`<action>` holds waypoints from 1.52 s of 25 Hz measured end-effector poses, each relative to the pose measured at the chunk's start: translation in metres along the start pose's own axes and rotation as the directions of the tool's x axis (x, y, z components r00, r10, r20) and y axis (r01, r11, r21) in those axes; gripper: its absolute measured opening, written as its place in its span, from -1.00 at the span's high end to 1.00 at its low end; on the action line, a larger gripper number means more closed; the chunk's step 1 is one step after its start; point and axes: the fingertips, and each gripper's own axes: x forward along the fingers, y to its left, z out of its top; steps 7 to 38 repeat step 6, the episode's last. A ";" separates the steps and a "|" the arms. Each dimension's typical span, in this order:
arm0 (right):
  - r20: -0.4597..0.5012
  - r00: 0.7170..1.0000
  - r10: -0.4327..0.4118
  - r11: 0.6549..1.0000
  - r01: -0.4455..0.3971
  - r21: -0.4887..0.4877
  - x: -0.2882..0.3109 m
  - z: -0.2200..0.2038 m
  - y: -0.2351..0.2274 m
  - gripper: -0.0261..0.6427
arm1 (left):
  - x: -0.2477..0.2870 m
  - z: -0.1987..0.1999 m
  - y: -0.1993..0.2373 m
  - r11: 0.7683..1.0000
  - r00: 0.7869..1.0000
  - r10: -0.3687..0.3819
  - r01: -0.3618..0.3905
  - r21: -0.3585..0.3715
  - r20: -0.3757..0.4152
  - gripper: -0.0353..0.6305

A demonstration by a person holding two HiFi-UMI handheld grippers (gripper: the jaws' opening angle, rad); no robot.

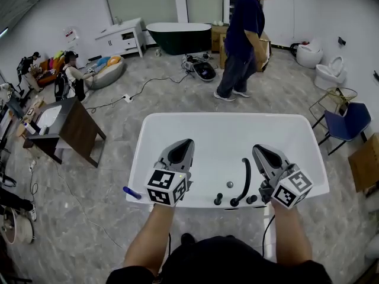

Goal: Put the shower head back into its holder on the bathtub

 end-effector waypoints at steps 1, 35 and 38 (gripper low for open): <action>0.001 1.000 0.001 1.000 -0.001 0.001 0.001 0.000 0.000 0.88 | 0.001 0.000 0.000 1.000 1.000 -0.002 0.002 0.000 0.000 0.85; 0.001 1.000 0.002 1.000 -0.002 0.003 0.006 0.000 0.007 0.88 | -0.001 0.000 0.000 1.000 1.000 -0.016 0.016 0.000 -0.004 0.85; 0.001 1.000 0.002 1.000 -0.002 0.003 0.006 0.000 0.007 0.88 | -0.001 0.000 0.000 1.000 1.000 -0.016 0.016 0.000 -0.004 0.85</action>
